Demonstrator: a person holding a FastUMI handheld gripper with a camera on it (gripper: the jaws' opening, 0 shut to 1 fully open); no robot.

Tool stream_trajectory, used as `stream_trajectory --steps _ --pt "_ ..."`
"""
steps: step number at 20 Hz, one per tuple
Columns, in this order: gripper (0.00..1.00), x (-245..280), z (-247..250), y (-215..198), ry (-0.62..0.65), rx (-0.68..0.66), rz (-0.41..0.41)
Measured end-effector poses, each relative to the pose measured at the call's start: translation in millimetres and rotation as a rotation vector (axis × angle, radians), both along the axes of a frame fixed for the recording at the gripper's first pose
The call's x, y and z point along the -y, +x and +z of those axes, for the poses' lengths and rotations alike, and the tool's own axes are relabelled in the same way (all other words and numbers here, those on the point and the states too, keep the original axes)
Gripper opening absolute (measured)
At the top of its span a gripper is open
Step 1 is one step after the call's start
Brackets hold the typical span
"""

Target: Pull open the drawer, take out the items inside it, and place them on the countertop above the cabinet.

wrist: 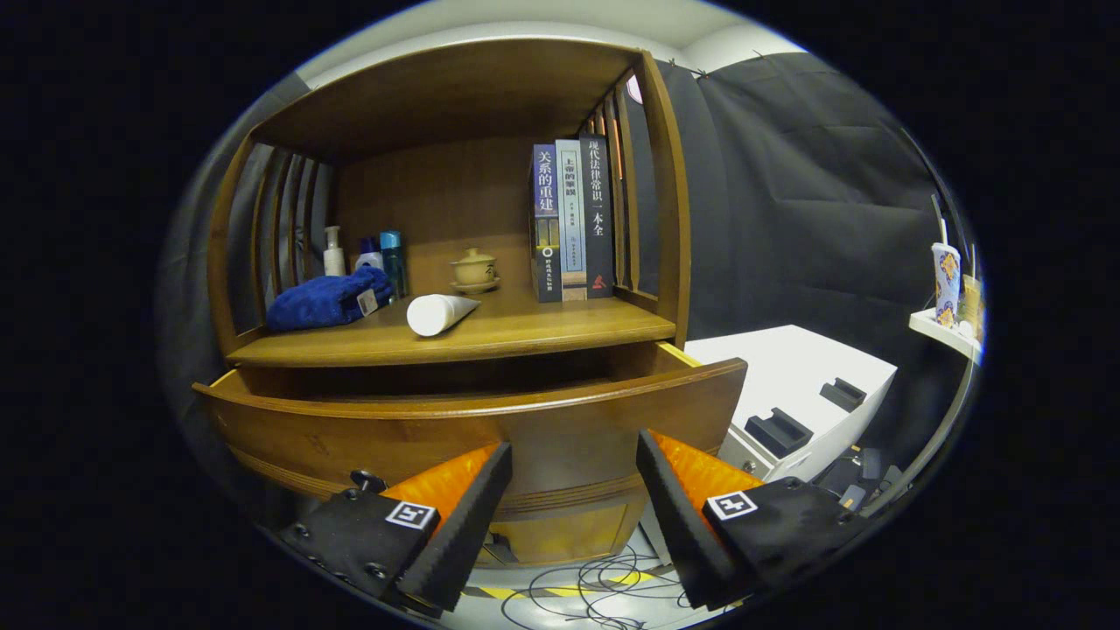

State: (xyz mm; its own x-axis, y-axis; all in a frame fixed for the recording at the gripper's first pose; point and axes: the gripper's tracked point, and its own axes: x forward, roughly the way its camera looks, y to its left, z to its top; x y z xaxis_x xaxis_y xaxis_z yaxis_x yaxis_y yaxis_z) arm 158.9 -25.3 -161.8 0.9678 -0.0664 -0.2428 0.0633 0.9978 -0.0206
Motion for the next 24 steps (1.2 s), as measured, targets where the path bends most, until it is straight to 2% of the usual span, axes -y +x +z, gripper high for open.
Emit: stream_trajectory --steps 4,8,12,16,18,20,24 --pt "0.97 -3.7 -1.0 28.2 0.003 0.015 0.024" --pt "0.97 -7.6 -3.2 56.4 0.085 0.035 0.059" --pt "0.95 -9.4 -4.1 66.7 0.017 0.050 0.103" --pt "0.94 -13.7 0.2 60.8 0.216 0.025 0.086" --pt "0.98 -10.6 40.4 64.4 0.332 0.108 0.061" --pt "0.97 0.5 97.2 67.9 0.368 0.189 0.040" --pt "0.97 8.1 199.9 77.3 0.266 0.303 0.034"
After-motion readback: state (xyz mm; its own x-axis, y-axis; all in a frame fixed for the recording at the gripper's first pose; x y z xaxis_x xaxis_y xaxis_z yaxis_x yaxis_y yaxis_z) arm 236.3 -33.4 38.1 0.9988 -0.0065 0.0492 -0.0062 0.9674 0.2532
